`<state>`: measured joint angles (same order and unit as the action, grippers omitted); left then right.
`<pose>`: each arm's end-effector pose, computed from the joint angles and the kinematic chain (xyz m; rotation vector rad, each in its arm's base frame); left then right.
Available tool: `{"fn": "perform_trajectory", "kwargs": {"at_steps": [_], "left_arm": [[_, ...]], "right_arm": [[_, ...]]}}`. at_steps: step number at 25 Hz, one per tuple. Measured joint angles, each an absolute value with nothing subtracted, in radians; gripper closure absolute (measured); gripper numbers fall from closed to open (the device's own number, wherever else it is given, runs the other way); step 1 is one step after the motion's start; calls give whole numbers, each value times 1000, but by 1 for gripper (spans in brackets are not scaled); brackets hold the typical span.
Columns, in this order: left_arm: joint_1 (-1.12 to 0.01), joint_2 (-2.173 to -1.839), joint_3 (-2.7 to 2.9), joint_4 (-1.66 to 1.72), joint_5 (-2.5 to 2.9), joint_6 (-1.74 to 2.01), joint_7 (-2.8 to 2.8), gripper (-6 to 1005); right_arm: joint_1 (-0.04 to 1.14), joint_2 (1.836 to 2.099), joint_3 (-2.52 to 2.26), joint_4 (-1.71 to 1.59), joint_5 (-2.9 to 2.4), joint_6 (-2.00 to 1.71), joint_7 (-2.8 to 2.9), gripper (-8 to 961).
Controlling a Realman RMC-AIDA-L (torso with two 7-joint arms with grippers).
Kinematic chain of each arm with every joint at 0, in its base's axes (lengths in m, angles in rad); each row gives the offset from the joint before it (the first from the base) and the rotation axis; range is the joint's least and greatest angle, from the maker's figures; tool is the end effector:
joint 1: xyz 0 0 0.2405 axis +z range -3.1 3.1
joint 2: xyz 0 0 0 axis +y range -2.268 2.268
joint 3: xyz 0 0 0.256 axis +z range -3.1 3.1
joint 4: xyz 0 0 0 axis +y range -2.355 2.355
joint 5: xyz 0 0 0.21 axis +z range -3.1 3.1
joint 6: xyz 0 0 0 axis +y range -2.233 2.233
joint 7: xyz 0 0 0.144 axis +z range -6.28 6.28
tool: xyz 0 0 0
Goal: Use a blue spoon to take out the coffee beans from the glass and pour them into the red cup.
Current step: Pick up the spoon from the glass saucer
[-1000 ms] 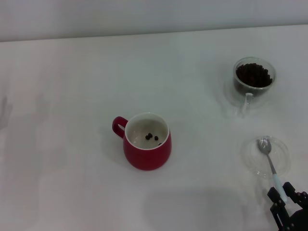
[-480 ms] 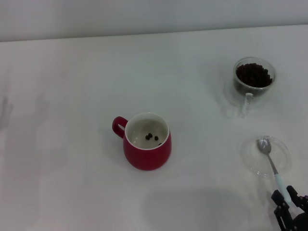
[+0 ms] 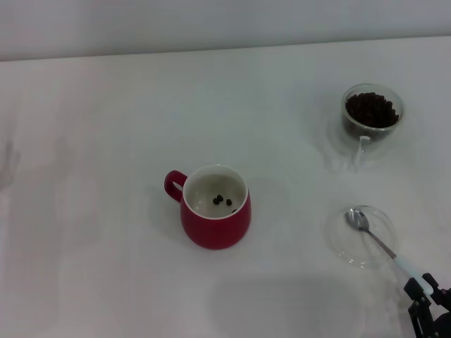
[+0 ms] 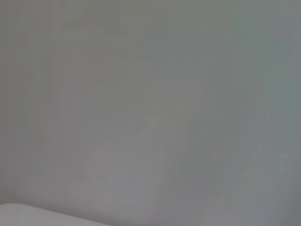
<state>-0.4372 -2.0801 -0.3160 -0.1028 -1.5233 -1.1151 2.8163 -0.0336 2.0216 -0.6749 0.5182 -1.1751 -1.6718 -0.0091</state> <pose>-0.3640 0.3173 -0.0099 -1.4380 -0.8282 -0.7156 0.3575 0.0607 -0.0656 -1.7178 0.8445 0.6191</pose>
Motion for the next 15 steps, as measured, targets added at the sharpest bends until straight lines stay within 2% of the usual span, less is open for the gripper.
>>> {"fn": "perform_trajectory", "kwargs": {"at_steps": [15], "left_arm": [[-435,-2080,-316,-100,-1523,-1115,2816,123]], "right_arm": [[-35,2022,-675,521,-1173,-1706,-9,768]]}}
